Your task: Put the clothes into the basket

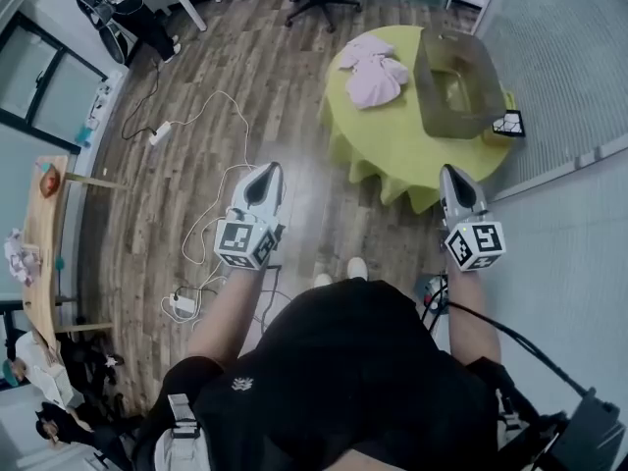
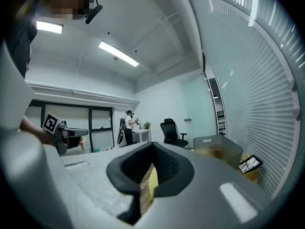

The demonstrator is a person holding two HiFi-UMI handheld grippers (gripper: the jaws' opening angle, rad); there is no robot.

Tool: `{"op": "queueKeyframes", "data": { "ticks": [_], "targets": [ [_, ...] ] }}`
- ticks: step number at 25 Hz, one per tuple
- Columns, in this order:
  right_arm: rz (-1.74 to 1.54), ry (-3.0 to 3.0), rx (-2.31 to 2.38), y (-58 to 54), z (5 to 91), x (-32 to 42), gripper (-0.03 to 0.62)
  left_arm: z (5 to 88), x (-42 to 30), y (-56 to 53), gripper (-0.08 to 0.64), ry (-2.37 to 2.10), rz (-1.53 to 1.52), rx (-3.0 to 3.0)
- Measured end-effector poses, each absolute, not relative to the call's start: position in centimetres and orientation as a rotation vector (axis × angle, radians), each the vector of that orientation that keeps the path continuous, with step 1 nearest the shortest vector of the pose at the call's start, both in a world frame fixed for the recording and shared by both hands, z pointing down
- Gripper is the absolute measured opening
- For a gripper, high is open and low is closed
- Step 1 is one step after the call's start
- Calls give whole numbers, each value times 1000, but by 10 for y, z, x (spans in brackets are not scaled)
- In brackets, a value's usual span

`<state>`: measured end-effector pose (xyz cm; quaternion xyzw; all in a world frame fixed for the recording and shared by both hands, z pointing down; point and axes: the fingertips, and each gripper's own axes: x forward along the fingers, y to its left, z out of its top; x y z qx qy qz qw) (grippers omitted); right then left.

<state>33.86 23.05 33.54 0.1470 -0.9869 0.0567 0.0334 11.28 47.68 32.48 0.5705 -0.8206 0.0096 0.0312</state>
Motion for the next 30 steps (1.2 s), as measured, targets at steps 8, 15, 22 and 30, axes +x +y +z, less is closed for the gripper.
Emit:
{"op": "queueKeyframes", "data": {
  "ticks": [8, 15, 22, 30],
  "targets": [
    [147, -3049, 423, 196, 329, 312, 2, 308, 96, 436, 8, -2588, 20, 1749],
    [220, -3012, 391, 173, 350, 269, 2, 316, 72, 402, 8, -2556, 42, 1763],
    [218, -2980, 458, 155, 359, 215, 2, 327, 2, 368, 8, -2515, 19, 1810],
    [224, -2944, 598, 128, 356, 146, 2, 320, -85, 309, 8, -2412, 13, 1961]
  ]
}}
